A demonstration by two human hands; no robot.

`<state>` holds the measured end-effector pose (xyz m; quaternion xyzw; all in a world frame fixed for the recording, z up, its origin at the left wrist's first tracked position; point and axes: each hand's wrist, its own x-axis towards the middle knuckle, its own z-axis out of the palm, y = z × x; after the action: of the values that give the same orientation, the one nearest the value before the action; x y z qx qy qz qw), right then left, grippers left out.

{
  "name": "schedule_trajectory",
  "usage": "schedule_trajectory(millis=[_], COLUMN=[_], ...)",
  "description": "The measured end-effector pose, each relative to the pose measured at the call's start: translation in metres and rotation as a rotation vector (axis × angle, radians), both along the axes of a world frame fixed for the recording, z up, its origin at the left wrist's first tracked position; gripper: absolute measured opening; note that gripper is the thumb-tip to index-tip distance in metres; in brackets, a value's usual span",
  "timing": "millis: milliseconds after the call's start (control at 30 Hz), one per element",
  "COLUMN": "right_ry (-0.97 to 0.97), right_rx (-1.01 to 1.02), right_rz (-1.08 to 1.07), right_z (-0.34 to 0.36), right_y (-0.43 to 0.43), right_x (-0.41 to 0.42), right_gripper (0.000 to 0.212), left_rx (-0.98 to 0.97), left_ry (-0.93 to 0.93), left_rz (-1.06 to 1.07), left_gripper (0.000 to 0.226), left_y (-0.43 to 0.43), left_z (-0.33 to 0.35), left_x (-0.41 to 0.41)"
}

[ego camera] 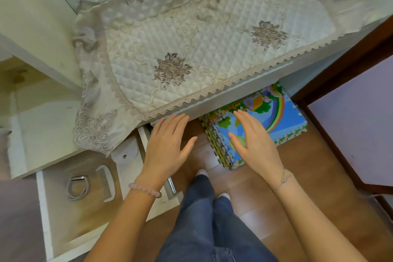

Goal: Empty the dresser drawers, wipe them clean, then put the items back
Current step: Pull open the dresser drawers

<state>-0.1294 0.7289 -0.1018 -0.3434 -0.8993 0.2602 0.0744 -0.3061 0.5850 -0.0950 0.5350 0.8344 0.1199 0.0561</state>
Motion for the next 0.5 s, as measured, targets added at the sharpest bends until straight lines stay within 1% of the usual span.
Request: schedule_trajectory(millis=[367,500], right_ry=[0.013,0.091], right_rx=[-0.082,-0.192], right_rz=[-0.014,-0.069], right_z=[-0.027,-0.045], right_y=[0.031,0.043], right_x=[-0.041,-0.047], right_gripper=[0.060,0.058], left_rx=[-0.024,-0.001], left_ry=[-0.058,-0.065], left_rz=[0.013,0.014], left_gripper=[0.054,0.054], left_y=[0.034,0.052], left_z=[-0.023,-0.031], left_x=[-0.035,-0.045])
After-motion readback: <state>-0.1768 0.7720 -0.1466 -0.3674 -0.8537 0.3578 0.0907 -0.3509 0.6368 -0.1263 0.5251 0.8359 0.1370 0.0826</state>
